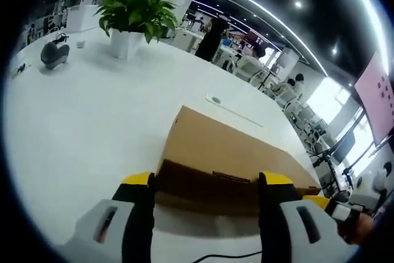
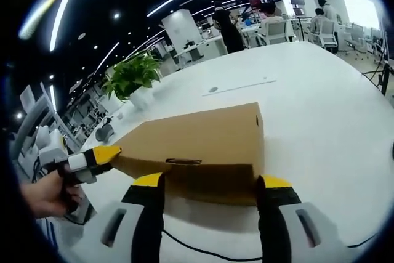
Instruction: Operate the shoe box by opening the lid, removing the specified soft item, and placing it in the target area until the item is outside and the box remains undamaged.
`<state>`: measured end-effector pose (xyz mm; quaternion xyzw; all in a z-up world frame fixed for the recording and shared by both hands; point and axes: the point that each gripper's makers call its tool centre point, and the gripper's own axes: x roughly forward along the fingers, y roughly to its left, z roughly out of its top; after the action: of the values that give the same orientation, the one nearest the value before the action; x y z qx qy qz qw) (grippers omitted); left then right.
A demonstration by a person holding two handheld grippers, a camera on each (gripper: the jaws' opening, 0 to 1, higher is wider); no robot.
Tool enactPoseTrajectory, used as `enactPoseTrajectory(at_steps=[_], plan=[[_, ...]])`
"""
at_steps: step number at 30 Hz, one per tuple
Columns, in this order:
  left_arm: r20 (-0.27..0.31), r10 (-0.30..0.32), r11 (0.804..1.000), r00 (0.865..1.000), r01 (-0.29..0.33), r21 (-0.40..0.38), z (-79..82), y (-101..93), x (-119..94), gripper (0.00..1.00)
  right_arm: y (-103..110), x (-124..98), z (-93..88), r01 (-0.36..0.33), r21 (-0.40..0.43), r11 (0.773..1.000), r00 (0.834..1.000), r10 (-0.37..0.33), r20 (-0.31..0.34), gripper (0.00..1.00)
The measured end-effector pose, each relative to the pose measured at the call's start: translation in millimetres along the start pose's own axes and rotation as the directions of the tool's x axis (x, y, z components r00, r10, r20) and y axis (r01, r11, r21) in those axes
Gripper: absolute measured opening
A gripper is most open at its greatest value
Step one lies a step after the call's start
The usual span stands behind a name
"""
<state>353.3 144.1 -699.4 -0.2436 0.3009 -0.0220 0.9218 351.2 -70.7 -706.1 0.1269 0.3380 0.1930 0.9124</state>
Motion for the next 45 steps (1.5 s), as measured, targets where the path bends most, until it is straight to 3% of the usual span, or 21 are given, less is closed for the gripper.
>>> enactPoseTrajectory(at_steps=[3, 11, 20, 25, 28, 30, 33, 38, 41, 45], plan=[[0.010, -0.011, 1.000, 1.000, 0.011, -0.004, 2.3, -1.3, -3, 0.67, 0, -2, 4.1, -0.007, 0.025, 1.000, 1.000, 0.007, 0.018, 0.60], [0.016, -0.022, 0.999, 1.000, 0.023, -0.042, 7.1, -1.5, -6, 0.63, 0, -4, 7.8, -0.004, -0.010, 1.000, 1.000, 0.004, 0.012, 0.58], [0.022, -0.050, 0.999, 0.999, 0.050, -0.003, 11.7, -10.5, -5, 0.68, 5, -5, 17.6, -0.017, 0.006, 1.000, 0.999, 0.016, 0.047, 0.63], [0.031, -0.069, 0.998, 0.997, 0.069, -0.003, 18.9, -14.8, -7, 0.70, 6, -7, 18.9, -0.004, -0.131, 0.991, 0.999, 0.010, 0.044, 0.62], [0.047, -0.087, 0.994, 0.995, 0.089, -0.058, 27.1, -21.5, -7, 0.75, 6, -6, 13.5, 0.018, -0.278, 0.960, 0.999, -0.009, 0.031, 0.63], [0.042, -0.082, 0.995, 0.996, 0.085, -0.057, 28.8, -23.5, -6, 0.78, 5, -4, 11.7, 0.034, -0.315, 0.948, 0.999, -0.025, 0.033, 0.62], [0.044, -0.083, 0.995, 0.996, 0.085, -0.049, 31.9, -25.8, -7, 0.78, 4, -3, 16.4, 0.066, -0.346, 0.936, 0.996, -0.040, 0.081, 0.62], [0.051, -0.090, 0.994, 0.995, 0.093, -0.051, 36.8, -26.0, -6, 0.78, 1, 3, 16.9, 0.076, -0.351, 0.933, 0.995, -0.050, 0.081, 0.61], [0.049, -0.096, 0.994, 0.994, 0.098, -0.037, 36.8, -26.6, -7, 0.78, -2, 6, 25.2, 0.109, -0.368, 0.924, 0.991, -0.072, 0.113, 0.62], [0.043, -0.149, 0.987, 0.988, 0.151, -0.060, 37.7, -28.4, -9, 0.83, -7, 12, 30.7, 0.113, -0.350, 0.930, 0.990, -0.075, 0.119, 0.68]])
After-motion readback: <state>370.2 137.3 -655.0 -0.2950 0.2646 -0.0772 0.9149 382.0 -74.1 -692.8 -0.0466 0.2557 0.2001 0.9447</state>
